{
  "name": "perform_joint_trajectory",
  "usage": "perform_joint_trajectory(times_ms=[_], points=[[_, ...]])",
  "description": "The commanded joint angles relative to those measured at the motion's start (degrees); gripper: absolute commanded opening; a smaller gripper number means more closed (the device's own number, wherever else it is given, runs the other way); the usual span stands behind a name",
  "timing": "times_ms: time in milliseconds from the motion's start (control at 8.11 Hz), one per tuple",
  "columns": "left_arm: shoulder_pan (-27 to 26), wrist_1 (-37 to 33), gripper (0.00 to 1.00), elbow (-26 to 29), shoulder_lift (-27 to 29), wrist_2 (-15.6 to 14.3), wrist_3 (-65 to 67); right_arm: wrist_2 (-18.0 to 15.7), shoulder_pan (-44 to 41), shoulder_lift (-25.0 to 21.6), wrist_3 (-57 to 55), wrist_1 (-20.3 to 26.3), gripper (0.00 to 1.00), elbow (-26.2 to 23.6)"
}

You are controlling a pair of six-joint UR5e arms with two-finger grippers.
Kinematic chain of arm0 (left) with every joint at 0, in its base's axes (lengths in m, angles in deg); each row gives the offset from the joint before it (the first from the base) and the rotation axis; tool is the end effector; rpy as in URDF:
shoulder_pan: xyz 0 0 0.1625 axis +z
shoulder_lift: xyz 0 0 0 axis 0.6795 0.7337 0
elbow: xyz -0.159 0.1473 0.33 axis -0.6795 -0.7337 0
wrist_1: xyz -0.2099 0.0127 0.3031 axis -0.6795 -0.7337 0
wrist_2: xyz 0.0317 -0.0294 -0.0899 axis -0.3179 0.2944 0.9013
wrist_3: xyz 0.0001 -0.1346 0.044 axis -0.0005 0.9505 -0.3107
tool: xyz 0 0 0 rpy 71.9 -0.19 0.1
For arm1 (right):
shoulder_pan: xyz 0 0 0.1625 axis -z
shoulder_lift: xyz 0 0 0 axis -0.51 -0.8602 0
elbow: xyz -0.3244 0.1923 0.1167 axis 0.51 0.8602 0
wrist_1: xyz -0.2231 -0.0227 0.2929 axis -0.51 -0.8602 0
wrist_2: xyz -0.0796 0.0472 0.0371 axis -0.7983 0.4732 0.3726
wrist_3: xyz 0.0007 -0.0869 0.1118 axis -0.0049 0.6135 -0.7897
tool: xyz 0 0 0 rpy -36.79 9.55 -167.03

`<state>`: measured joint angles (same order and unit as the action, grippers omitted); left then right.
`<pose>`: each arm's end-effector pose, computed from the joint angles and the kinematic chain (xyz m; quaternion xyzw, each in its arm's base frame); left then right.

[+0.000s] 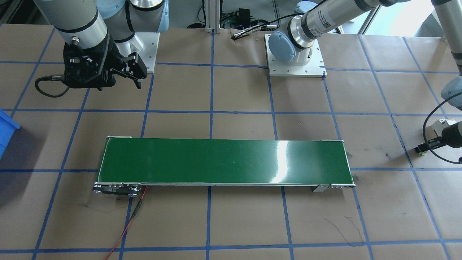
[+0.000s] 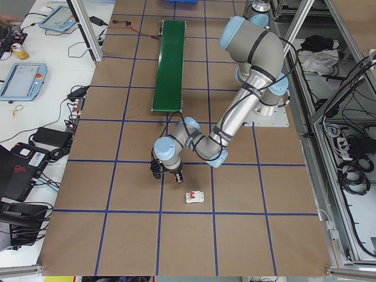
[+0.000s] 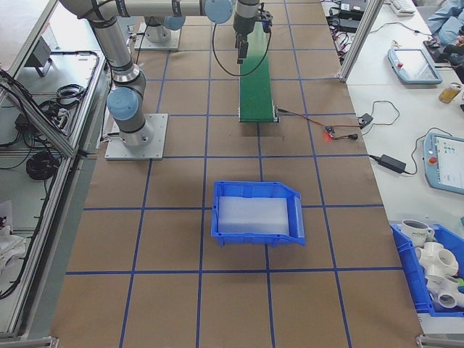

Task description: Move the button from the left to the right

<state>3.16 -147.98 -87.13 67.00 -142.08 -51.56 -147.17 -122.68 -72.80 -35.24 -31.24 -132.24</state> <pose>0.3722 -0.4615 0.1381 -0.1454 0.9863 0.0782 0.0033 0.1511 -0.4224 0.3992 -0.0316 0.9979 0.0551 0.0099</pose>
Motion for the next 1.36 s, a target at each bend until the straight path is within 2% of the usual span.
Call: perform_joint_trajectory(times_ms=[0,123,247,370,616,740,863,1110,1233], points=[[0.00,-0.29,0.00,0.53,-1.25,0.37,-1.64,0.00,0.00,0.00,0.00,0.00,1.00,0.00],[-0.35,-0.64,0.00,0.53,-3.01,0.64,-3.48,0.00,0.00,0.00,-0.09,0.00,1.00,0.00],[-0.61,-0.90,0.00,0.36,-5.63,3.34,-3.50,0.00,0.00,0.00,0.00,0.00,1.00,0.00],[-1.75,-1.25,0.00,0.36,-8.79,3.80,-3.50,0.00,0.00,0.00,0.00,-0.09,1.00,0.00],[-10.85,-9.22,0.00,0.36,-17.48,3.54,-2.54,0.00,0.00,0.00,0.00,-0.09,1.00,0.00],[-15.86,-10.21,0.00,-0.16,-21.09,3.71,0.17,0.00,0.00,0.00,0.00,-0.09,1.00,0.00],[-20.61,-10.31,0.00,-0.34,-23.04,3.98,3.76,0.00,0.00,0.00,0.00,-0.09,1.00,0.00],[-28.27,-10.66,0.00,-0.87,-23.15,8.52,11.67,0.00,0.00,0.00,0.09,-0.09,1.00,0.00],[-30.39,-10.57,0.00,-3.48,-22.72,9.42,13.27,0.00,0.00,0.00,0.09,-0.09,1.00,0.00]])
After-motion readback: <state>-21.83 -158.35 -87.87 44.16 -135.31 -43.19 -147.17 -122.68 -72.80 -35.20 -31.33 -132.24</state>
